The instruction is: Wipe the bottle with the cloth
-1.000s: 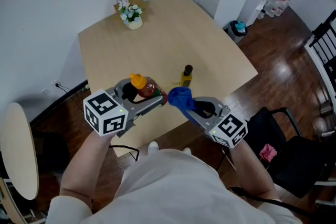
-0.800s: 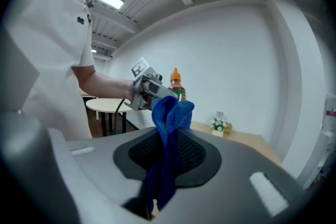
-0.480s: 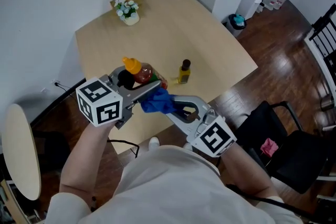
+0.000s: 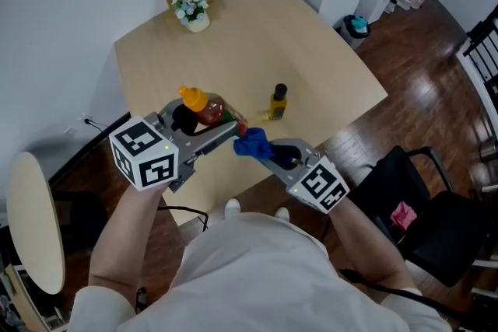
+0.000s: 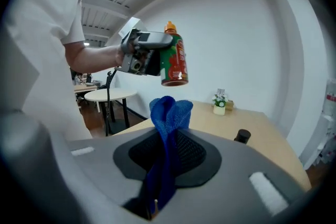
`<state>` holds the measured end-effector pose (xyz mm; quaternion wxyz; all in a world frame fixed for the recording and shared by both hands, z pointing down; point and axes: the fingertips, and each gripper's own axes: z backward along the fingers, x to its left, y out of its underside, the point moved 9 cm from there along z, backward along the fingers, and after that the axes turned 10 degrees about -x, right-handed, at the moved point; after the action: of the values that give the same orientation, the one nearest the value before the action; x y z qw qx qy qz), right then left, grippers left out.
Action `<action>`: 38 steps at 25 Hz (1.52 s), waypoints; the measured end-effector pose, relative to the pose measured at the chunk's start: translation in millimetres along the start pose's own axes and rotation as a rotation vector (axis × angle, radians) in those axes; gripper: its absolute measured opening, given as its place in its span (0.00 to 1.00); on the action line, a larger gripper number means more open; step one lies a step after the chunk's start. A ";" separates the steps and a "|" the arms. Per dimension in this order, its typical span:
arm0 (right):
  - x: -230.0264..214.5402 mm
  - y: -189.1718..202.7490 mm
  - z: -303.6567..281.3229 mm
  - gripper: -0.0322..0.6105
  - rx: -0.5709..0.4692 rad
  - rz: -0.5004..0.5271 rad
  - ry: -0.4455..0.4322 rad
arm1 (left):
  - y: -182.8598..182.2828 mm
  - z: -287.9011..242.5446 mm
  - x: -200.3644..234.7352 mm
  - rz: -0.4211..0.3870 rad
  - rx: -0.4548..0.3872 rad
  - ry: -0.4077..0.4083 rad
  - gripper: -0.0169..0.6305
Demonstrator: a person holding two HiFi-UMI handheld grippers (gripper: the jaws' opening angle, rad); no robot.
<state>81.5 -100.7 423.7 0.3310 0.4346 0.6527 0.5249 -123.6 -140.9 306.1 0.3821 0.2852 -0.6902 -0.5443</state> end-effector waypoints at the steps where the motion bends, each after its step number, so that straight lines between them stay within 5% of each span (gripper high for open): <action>1: -6.9 -0.9 4.3 0.17 -0.007 -0.023 0.018 | -0.1 0.4 -0.9 -0.004 0.001 0.006 0.47; 6: -39.3 -63.7 34.1 0.17 -0.149 -0.016 0.107 | -0.1 2.5 -9.9 -0.053 0.022 0.038 0.47; 12: -25.8 -140.1 35.1 0.17 -0.288 0.084 0.022 | 5.9 -4.3 -28.0 -0.091 0.048 0.089 0.47; 26: -25.2 -46.1 3.5 0.17 -0.094 -0.092 0.031 | 3.3 1.3 -31.7 -0.075 0.036 0.082 0.47; 31: -32.4 0.5 -2.8 0.17 -0.034 -0.352 0.037 | -8.9 2.0 -37.3 -0.071 0.006 0.085 0.47; 38: -14.6 -22.8 -12.7 0.17 -0.126 -0.504 -0.056 | -15.8 -5.8 -44.3 -0.123 0.000 0.094 0.47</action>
<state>71.1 -120.8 404.1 0.4957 0.2510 0.6971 0.4531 -95.0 -112.0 281.8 0.3799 0.3524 -0.6527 -0.5526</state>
